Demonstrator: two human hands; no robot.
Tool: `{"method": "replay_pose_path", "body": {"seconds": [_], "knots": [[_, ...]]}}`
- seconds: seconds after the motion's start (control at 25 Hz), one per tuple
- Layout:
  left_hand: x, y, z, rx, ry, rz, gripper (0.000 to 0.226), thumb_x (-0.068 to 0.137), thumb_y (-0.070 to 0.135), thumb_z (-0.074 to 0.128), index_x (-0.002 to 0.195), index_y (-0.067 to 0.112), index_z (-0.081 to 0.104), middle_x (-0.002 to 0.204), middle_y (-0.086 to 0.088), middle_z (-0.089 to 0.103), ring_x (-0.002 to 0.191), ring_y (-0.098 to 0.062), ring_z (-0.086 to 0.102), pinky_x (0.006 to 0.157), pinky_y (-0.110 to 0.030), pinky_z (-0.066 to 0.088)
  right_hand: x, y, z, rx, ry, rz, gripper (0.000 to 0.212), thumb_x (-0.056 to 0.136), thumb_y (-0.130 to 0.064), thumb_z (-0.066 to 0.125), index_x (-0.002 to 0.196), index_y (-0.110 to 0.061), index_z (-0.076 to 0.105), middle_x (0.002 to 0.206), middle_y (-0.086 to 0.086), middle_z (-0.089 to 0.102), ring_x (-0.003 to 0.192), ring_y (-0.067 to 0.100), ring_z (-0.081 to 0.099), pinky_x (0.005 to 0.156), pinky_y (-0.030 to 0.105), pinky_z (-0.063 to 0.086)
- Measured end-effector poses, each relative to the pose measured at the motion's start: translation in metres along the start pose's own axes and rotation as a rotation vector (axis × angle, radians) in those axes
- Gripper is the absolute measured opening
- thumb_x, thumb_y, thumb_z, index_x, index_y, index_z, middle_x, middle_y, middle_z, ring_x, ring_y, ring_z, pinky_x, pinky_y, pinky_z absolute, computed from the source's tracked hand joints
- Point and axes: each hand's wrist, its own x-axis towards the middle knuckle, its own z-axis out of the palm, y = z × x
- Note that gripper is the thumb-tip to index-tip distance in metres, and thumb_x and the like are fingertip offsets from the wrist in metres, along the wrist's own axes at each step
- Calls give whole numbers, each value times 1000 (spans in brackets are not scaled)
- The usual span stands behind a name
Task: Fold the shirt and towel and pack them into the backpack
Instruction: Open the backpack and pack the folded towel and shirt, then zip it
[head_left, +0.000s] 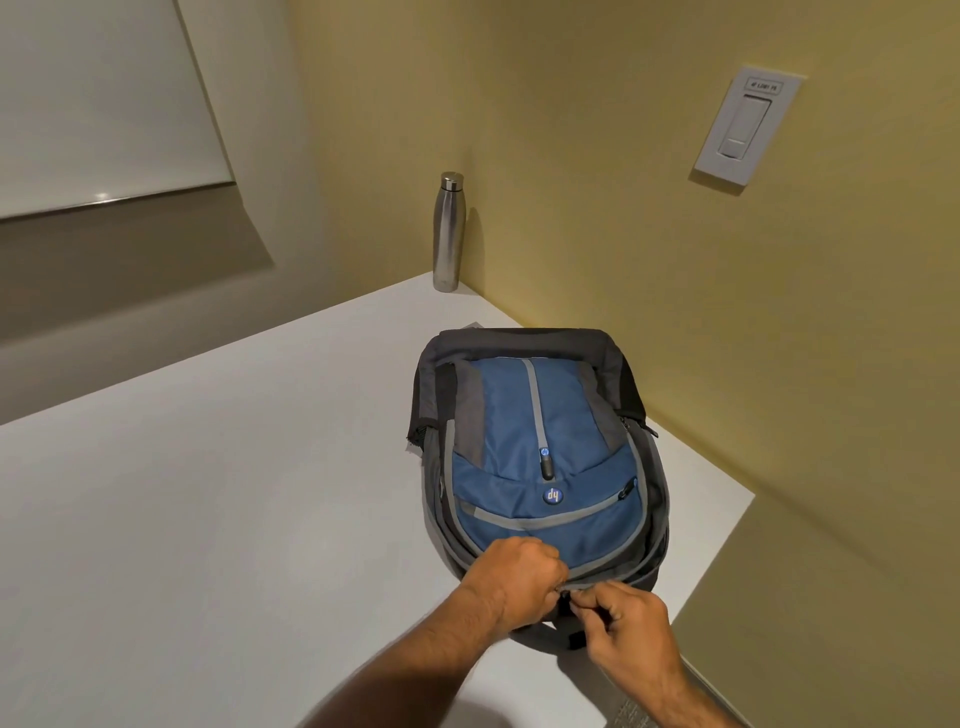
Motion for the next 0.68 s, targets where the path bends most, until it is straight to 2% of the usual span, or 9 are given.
{"method": "replay_pose_path", "body": {"seconds": [0.08, 0.24, 0.4, 0.52, 0.6, 0.68], "knots": [[1, -1, -4, -38, -18, -13, 19, 91, 21, 55, 100, 12, 68, 102, -9, 66, 98, -31, 59, 84, -45, 51, 1, 4, -4, -6, 4, 5, 14, 62, -11, 73, 65, -25, 70, 60, -16, 64, 55, 0, 59, 51, 15, 47], [2, -5, -4, -87, -22, -14, 16, 88, 19, 54, 91, 14, 69, 95, -5, 66, 91, -26, 60, 81, -39, 50, 0, 19, -20, -22, 32, 54, 19, 61, -6, 75, 64, -25, 72, 61, -19, 65, 57, -2, 61, 52, 14, 49], [1, -7, -2, -131, 2, 2, 16, 87, 17, 53, 86, 14, 69, 90, -4, 68, 85, -21, 62, 76, -30, 45, 5, 52, -51, -89, 80, 206, 28, 64, 4, 84, 68, -23, 77, 67, -19, 70, 58, -4, 63, 56, 17, 53], [3, -7, -3, -117, 16, 18, 15, 82, 16, 53, 81, 16, 68, 85, -1, 67, 78, -19, 60, 73, -31, 49, 18, 66, -68, -155, 108, 242, 24, 66, 2, 85, 71, -21, 78, 67, -16, 71, 61, -5, 63, 59, 6, 47], [5, -6, -5, -99, -2, 25, 15, 81, 16, 53, 82, 17, 68, 84, 0, 67, 77, -18, 60, 72, -30, 49, 28, 69, -72, -182, 121, 238, 22, 67, 2, 84, 72, -19, 78, 67, -14, 72, 52, -7, 60, 57, 2, 44], [5, -6, -7, -94, -13, 34, 15, 80, 17, 54, 81, 17, 68, 84, 1, 67, 76, -17, 60, 70, -28, 47, 39, 73, -75, -189, 136, 236, 23, 68, 2, 83, 75, -19, 78, 69, -12, 73, 55, 0, 62, 59, 13, 50]]}}
